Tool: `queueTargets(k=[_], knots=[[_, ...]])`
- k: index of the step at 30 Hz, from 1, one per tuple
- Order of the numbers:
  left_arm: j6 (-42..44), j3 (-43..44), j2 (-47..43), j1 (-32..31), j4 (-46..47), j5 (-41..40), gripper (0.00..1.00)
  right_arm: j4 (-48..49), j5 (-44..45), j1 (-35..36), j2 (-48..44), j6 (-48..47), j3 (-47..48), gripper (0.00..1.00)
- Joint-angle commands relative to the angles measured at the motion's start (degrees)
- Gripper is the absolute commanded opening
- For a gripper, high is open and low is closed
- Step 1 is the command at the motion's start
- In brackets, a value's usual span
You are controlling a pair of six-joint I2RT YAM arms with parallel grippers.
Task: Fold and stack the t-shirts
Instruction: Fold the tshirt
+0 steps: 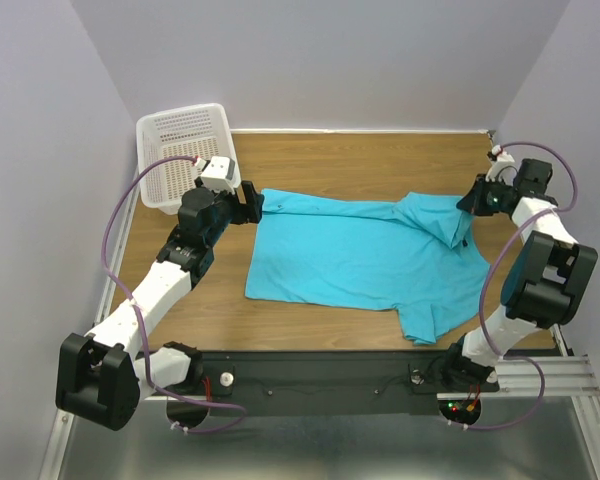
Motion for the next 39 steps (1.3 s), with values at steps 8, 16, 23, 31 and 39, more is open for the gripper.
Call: queueTargets(k=[8,16,23,31,39], knots=[[-0.21,-0.58,-1.92,-0.14,2.92,0.69,0.87,0.64,6.33,0.39,10.30,-0.74,2.52,0.09],[-0.03,-0.67,-2.01,-0.14,2.65,0.42,0.87,0.64,8.53,0.39,10.76,-2.24,4.37,0.42],[-0.12,-0.49,-1.83,-0.23,2.83,0.60,0.87,0.64,8.80,0.39,10.14,-1.89,6.12,0.47],[-0.03,-0.58,-2.00,-0.23,2.74,0.51,0.87,0.64,7.04,0.39,12.07,-0.39,6.30,0.42],[-0.03,-0.58,-2.00,-0.23,2.83,0.51,0.87,0.64,9.40,0.39,12.43,0.40,6.65,0.42]])
